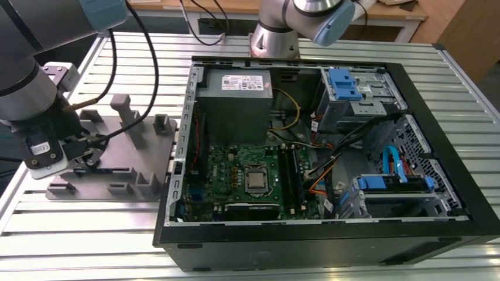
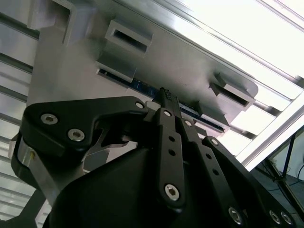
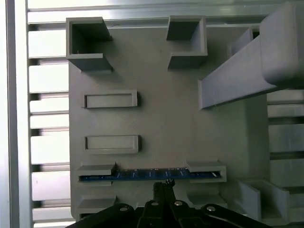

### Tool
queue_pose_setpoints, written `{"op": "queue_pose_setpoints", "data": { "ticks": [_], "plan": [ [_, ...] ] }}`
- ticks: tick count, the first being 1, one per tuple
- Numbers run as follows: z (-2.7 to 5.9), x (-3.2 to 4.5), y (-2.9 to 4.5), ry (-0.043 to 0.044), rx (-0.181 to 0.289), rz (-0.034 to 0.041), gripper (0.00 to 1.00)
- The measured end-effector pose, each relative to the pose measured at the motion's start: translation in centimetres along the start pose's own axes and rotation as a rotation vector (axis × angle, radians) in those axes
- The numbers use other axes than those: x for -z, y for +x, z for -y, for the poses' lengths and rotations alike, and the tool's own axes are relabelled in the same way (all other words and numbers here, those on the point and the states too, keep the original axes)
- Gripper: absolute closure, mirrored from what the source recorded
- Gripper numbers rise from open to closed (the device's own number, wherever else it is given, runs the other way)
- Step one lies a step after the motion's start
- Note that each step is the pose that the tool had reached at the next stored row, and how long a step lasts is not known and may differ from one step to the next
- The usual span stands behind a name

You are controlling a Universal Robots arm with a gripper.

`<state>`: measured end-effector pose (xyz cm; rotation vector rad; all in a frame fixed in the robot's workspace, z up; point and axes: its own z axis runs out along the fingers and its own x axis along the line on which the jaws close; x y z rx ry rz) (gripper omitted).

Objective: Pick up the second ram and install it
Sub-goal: 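Pick up the second ram and move it above second insertion slot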

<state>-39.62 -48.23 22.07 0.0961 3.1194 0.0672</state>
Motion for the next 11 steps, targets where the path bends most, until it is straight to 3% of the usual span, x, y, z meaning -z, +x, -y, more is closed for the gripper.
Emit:
{"op": "queue_pose_setpoints", "data": {
  "ticks": [11],
  "plan": [
    [0.00, -0.01, 0.00, -0.0035, 0.190, -0.0083, 0.93]
  ]
}}
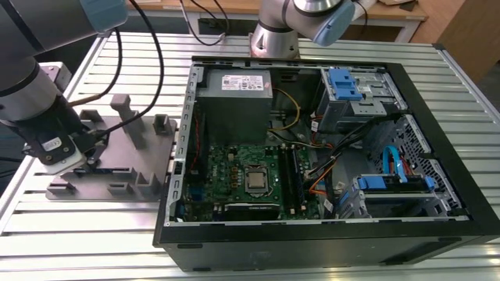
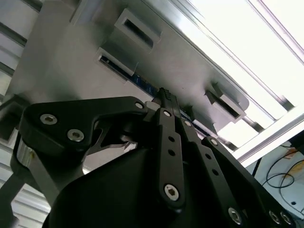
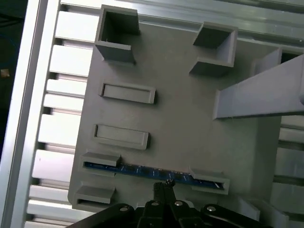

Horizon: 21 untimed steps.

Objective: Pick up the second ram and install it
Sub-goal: 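Pick up the second ram and move it above second insertion slot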

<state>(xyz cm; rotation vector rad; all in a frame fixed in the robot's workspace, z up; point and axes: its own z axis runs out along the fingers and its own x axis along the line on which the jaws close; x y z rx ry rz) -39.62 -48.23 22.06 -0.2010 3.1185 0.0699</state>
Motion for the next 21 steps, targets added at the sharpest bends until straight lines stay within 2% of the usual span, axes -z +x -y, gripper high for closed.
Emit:
{"op": "queue_pose_setpoints", "data": {
  "ticks": [21],
  "plan": [
    [0.00, -0.01, 0.00, -0.0056, 0.299, -0.0130, 0.93]
  ]
}}
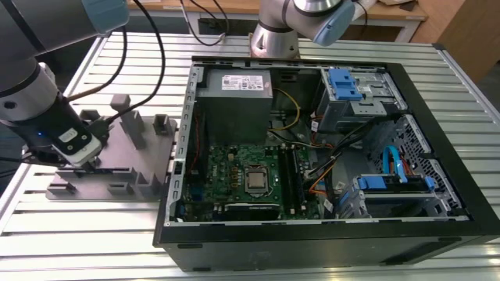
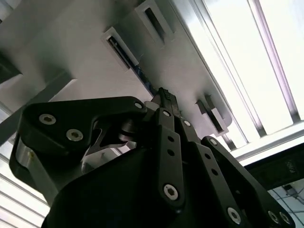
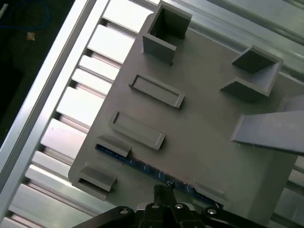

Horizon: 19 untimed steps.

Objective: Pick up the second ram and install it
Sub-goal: 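Pick up the second ram and move it above second insertion slot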

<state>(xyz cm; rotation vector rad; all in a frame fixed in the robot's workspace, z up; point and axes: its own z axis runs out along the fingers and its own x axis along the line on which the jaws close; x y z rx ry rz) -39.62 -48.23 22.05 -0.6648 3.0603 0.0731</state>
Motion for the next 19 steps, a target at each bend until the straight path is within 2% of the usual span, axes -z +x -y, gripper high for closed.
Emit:
{"op": "queue_pose_setpoints", "data": {
  "ticks": [19],
  "plan": [
    [0.00, 0.00, 0.00, -0.0050, 0.270, -0.0119, 0.93]
  ]
}}
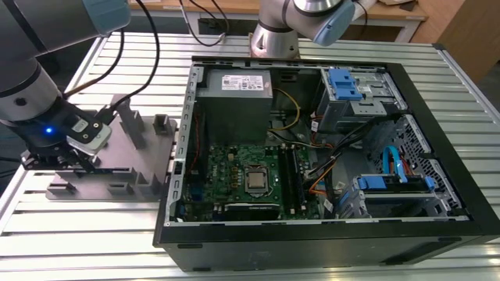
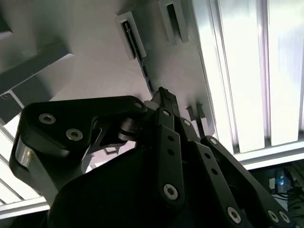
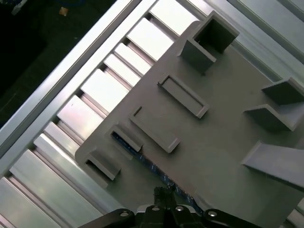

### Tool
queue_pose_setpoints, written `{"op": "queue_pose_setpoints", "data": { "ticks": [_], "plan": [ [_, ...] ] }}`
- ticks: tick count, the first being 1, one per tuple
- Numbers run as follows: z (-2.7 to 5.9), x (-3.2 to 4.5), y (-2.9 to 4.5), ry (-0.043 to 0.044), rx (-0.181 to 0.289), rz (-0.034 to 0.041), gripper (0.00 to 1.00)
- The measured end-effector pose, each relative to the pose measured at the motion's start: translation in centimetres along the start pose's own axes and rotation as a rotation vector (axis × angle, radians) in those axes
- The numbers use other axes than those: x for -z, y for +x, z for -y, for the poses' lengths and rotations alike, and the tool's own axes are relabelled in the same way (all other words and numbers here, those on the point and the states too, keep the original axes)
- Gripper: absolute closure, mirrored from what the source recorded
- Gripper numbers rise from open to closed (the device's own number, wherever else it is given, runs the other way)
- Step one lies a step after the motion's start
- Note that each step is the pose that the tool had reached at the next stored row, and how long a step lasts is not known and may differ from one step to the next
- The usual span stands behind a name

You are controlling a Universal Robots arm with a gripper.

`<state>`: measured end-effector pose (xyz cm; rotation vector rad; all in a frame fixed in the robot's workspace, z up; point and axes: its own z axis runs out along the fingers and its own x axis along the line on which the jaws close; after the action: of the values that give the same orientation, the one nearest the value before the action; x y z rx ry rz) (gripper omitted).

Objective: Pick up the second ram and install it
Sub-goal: 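Pick up the second ram and move it above second insertion slot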

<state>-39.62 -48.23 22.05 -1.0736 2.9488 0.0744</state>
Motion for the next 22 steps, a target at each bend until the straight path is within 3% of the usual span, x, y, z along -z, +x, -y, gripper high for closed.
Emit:
{"op": "queue_pose_setpoints", "data": {
  "ticks": [22],
  "plan": [
    [0.00, 0.00, 0.00, -0.0049, 0.262, -0.0114, 0.93]
  ]
}}
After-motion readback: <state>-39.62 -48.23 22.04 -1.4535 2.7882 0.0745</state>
